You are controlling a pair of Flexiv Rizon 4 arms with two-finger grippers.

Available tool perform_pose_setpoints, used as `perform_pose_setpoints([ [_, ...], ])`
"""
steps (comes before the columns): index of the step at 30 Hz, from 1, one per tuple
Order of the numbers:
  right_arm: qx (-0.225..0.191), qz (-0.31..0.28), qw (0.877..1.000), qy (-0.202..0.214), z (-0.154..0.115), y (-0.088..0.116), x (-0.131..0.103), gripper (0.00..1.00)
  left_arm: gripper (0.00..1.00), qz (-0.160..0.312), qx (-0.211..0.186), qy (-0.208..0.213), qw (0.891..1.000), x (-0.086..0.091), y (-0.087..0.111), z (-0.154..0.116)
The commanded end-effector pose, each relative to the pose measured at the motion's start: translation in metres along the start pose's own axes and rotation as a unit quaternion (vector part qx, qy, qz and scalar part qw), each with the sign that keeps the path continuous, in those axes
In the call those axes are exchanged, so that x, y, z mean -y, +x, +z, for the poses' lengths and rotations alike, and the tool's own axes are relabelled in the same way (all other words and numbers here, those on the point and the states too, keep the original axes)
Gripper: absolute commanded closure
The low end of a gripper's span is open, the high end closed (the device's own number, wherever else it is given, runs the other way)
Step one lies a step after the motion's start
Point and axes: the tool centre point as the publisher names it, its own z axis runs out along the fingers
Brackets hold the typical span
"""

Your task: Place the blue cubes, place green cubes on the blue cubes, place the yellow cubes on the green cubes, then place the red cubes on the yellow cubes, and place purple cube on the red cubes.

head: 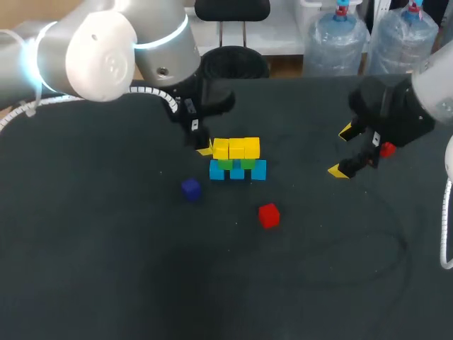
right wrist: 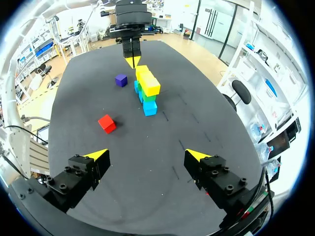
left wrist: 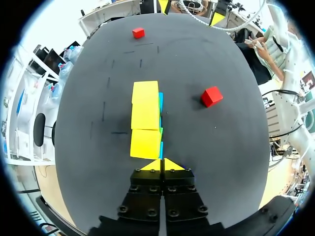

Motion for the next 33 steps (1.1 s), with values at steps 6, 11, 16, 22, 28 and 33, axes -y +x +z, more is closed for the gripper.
perform_pose_setpoints([
  [6, 0.001, 0.0, 1.0, -0.001, 0.001, 0.0, 0.001, 0.0, 1.0, -0.012, 0.0, -0.007, 1.0, -0.002, 0.009, -0.008],
  [11, 0.001, 0.0, 1.0, -0.001, 0.001, 0.0, 0.001, 0.0, 1.0, -0.022, 0.005, -0.017, 1.0, 0.005, 0.018, -0.018],
  [16, 0.001, 0.0, 1.0, -0.001, 0.001, 0.0, 0.001, 0.0, 1.0, -0.035, 0.007, -0.028, 0.999, 0.013, 0.027, -0.026],
  [22, 0.001, 0.0, 1.0, -0.001, 0.001, 0.0, 0.001, 0.0, 0.95, -0.061, 0.017, -0.041, 0.997, 0.024, 0.038, -0.036],
  [28, 0.001, 0.0, 1.0, -0.001, 0.001, 0.0, 0.001, 0.0, 0.64, -0.092, 0.028, -0.056, 0.994, 0.035, 0.052, -0.048],
  [33, 0.001, 0.0, 1.0, -0.001, 0.001, 0.0, 0.001, 0.0, 0.0, -0.111, 0.054, -0.074, 0.99, 0.047, 0.061, -0.062],
])
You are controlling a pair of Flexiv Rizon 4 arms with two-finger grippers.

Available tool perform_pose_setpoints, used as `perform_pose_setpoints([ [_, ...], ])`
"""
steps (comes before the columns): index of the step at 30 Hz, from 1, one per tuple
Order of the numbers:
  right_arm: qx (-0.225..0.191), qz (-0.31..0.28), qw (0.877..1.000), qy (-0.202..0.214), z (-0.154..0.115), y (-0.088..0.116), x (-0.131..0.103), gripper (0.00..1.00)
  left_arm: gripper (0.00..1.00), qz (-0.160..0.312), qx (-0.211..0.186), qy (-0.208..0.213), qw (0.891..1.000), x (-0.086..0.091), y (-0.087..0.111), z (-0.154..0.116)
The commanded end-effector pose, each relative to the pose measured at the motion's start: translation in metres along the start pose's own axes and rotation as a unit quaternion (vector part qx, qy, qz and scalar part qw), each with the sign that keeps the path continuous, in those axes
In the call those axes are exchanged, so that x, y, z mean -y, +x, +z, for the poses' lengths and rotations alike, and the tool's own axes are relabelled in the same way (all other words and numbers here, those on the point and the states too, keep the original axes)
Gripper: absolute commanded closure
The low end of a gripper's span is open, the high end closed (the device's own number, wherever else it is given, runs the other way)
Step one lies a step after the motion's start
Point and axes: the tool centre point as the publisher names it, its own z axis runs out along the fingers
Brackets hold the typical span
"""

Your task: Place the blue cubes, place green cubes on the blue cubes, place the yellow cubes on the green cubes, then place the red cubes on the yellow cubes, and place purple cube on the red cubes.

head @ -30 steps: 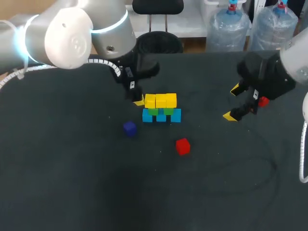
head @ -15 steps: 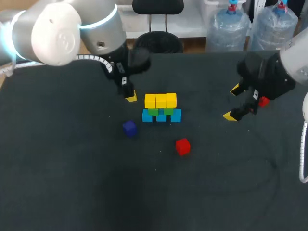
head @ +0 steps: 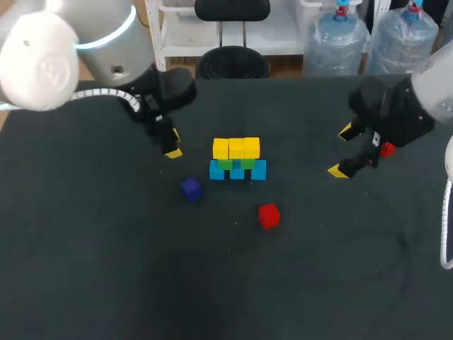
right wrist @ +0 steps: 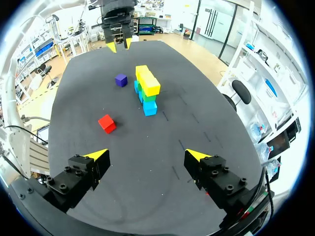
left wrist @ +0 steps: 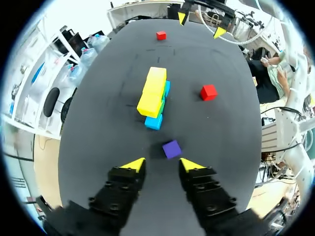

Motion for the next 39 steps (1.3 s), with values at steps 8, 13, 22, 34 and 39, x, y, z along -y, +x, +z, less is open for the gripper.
perform_pose_setpoints([
  [8, 0.001, 0.0, 1.0, -0.001, 0.001, 0.0, 0.001, 0.0, 0.0, -0.025, 0.073, -0.061, 0.995, 0.033, 0.03, -0.033],
  [13, 0.001, 0.0, 1.0, -0.001, 0.001, 0.0, 0.001, 0.0, 0.0, -0.018, 0.12, -0.065, 0.991, 0.044, 0.043, -0.041],
  [22, 0.001, 0.0, 1.0, -0.001, 0.001, 0.0, 0.001, 0.0, 0.0, -0.138, 0.188, -0.09, 0.968, 0.043, 0.068, -0.049],
  [34, 0.001, 0.0, 1.0, -0.001, 0.001, 0.0, 0.001, 0.0, 0.0, -0.111, 0.21, -0.102, 0.966, 0.04, 0.059, -0.043],
  [39, 0.001, 0.0, 1.0, -0.001, 0.001, 0.0, 0.001, 0.0, 0.0, -0.111, 0.21, -0.102, 0.966, 0.04, 0.059, -0.043],
])
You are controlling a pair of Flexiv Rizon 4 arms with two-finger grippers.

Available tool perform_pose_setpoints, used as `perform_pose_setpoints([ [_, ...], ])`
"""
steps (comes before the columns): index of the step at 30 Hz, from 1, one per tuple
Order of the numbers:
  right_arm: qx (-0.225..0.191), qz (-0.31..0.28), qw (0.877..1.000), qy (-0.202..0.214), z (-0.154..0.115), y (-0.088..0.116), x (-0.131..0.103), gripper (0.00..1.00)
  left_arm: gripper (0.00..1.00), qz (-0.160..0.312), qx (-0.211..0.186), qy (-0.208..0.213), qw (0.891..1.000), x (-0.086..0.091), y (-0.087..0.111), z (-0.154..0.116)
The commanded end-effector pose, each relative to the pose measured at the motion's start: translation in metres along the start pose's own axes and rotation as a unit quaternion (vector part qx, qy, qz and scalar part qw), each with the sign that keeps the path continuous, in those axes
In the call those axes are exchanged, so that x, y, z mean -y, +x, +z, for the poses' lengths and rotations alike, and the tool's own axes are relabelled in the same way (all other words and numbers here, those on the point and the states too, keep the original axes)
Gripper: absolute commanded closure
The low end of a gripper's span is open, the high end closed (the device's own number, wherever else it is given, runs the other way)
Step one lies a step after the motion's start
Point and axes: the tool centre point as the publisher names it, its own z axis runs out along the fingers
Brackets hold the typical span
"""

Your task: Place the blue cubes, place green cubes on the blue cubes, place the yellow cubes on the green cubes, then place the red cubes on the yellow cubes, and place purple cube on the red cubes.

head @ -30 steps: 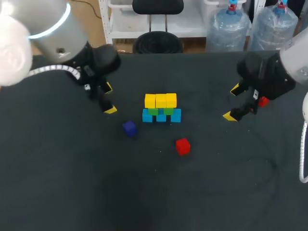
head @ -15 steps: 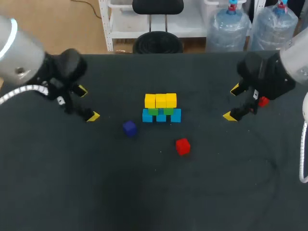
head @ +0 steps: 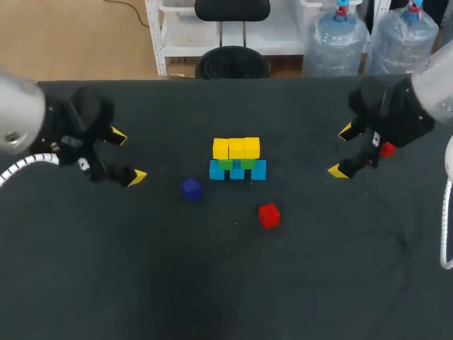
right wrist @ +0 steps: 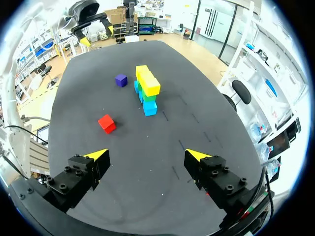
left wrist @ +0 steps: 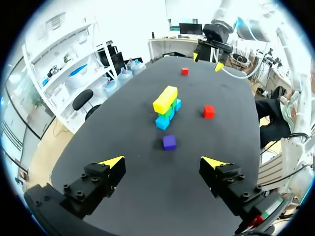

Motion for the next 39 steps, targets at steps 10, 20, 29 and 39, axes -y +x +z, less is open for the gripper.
perform_pose_setpoints([
  [10, -0.01, 0.008, 1.0, 0.015, 0.003, 0.002, 0.008, 0.0, 0.0, 0.001, 0.024, 0.002, 1.0, -0.001, 0.002, 0.001],
  [20, -0.065, 0.084, 0.986, 0.132, -0.013, 0.03, 0.056, 0.0, 0.0, 0.001, 0.024, 0.002, 1.0, -0.001, 0.002, 0.001],
  [29, -0.06, 0.115, 0.982, 0.139, -0.02, 0.05, 0.067, 0.0, 0.0, 0.001, 0.024, 0.002, 1.0, -0.001, 0.002, 0.001],
  [39, -0.084, 0.159, 0.972, 0.154, -0.021, 0.073, 0.08, 0.0, 0.0, 0.001, 0.024, 0.002, 1.0, -0.001, 0.002, 0.001],
])
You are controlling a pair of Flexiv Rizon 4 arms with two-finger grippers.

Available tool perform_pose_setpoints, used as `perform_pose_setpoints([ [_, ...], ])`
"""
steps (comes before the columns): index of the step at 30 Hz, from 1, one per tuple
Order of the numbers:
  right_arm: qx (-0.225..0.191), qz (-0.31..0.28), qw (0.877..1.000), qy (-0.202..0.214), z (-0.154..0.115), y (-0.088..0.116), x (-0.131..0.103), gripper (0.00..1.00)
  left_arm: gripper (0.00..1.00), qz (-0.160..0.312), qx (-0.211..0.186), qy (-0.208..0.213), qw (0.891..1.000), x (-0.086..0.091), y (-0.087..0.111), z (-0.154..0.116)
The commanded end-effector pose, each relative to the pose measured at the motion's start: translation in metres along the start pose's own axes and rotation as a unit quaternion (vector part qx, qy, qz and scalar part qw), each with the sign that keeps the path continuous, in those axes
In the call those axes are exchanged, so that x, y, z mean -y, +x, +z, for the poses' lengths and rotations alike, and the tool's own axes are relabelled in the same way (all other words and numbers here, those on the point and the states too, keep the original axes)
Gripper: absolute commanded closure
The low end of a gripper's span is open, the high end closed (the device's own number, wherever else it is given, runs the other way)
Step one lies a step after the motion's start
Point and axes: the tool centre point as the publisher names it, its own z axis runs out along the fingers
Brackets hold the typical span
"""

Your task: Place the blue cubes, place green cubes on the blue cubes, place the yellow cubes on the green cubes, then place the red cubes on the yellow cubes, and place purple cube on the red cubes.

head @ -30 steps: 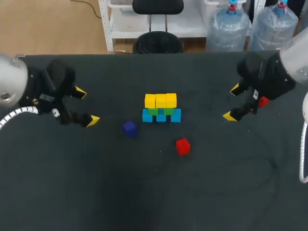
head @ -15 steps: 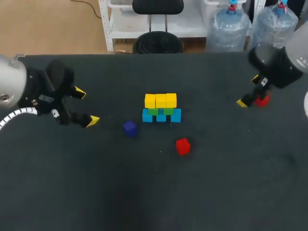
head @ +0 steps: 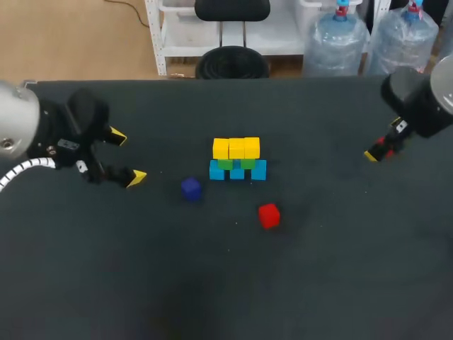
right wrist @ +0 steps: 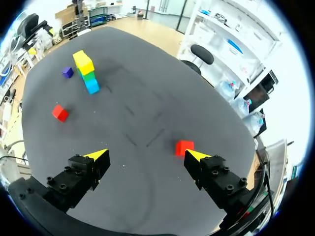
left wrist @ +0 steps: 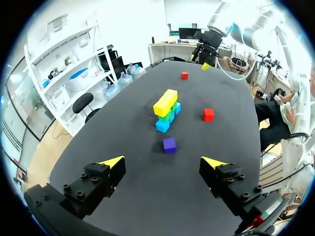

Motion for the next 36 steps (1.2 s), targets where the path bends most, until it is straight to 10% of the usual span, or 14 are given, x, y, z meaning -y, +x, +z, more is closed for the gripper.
perform_pose_setpoints([
  [1, -0.003, 0.007, 1.0, 0.027, 0.002, 0.003, 0.007, 0.0, 0.0, 0.001, 0.004, 0.001, 1.0, -0.001, 0.002, 0.0],
  [18, 0.034, -0.114, 0.99, -0.075, -0.004, -0.006, -0.014, 0.0, 0.0, 0.001, 0.004, 0.001, 1.0, -0.001, 0.002, 0.0],
  [36, -0.035, -0.029, 0.999, -0.003, 0.021, 0.011, 0.042, 0.0, 0.0, 0.001, 0.004, 0.001, 1.0, -0.001, 0.002, 0.0],
])
